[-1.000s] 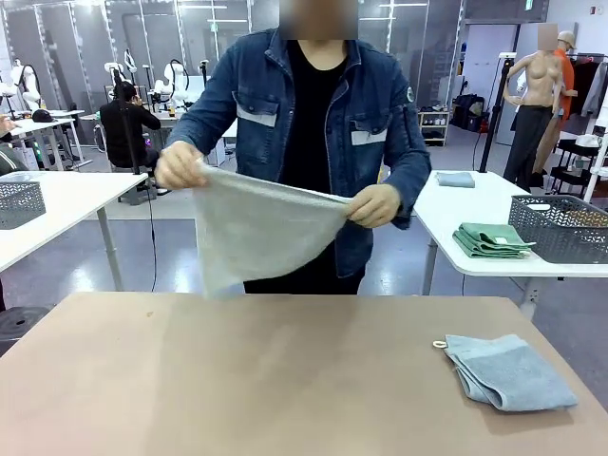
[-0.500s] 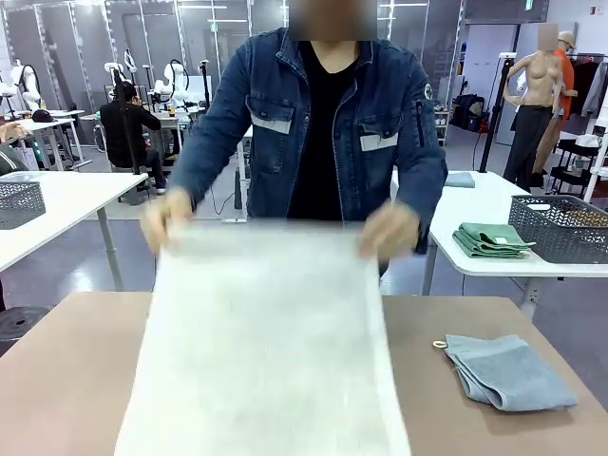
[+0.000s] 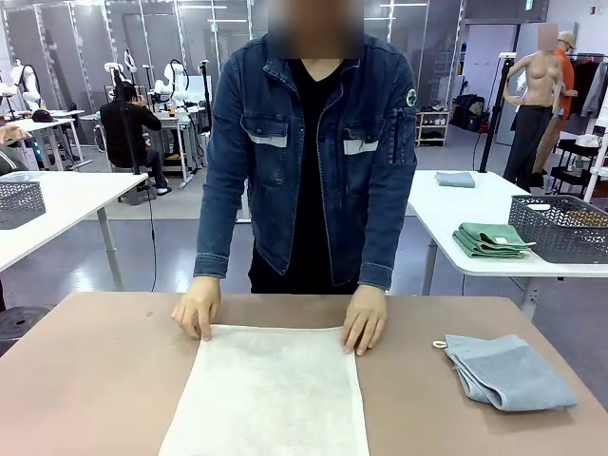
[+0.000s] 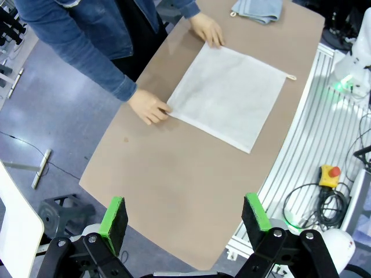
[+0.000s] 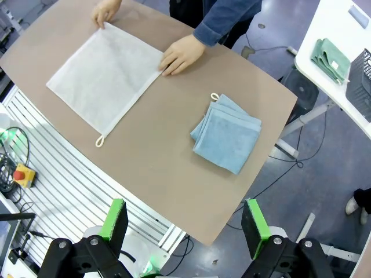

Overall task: Fold the towels and place them in the basket.
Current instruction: When a person lays out a Towel with hook on the table, fold it in half twice.

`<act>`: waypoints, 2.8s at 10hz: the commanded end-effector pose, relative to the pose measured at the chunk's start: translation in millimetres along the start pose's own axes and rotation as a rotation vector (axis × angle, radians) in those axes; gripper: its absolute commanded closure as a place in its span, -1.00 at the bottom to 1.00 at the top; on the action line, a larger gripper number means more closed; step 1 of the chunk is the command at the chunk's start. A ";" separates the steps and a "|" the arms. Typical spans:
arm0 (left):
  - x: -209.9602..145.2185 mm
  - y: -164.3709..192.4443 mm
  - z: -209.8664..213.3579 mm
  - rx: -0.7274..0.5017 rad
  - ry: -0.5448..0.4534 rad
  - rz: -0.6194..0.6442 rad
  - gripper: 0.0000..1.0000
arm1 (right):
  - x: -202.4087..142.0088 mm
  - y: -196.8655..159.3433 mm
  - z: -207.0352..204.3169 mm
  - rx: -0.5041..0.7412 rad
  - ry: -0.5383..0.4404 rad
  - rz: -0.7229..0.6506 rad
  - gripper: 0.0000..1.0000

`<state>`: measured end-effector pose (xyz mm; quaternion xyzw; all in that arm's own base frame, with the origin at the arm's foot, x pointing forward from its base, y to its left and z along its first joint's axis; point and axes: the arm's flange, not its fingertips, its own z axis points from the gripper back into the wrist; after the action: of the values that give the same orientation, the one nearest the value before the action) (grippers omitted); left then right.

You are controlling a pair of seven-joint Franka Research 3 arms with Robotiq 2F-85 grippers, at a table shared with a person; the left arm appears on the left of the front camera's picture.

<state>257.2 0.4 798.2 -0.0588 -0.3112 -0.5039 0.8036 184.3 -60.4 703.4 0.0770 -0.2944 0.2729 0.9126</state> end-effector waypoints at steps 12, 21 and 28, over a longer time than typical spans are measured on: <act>0.2 -0.9 -0.9 0.005 -0.001 -0.001 -1.00 | 3.1 0.5 2.0 -0.004 0.012 -0.003 -0.97; 0.2 -0.9 -0.9 0.005 -0.001 -0.001 -1.00 | 3.1 0.5 2.0 -0.004 0.012 -0.003 -0.97; 26.0 -98.7 -59.4 -0.016 0.115 -0.577 -1.00 | 31.2 139.7 -63.5 0.099 0.134 0.619 -0.97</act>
<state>205.6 -103.8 758.4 0.0394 -0.2561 -0.7088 0.6561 154.7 98.1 666.9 0.0017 -0.2349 0.5284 0.8158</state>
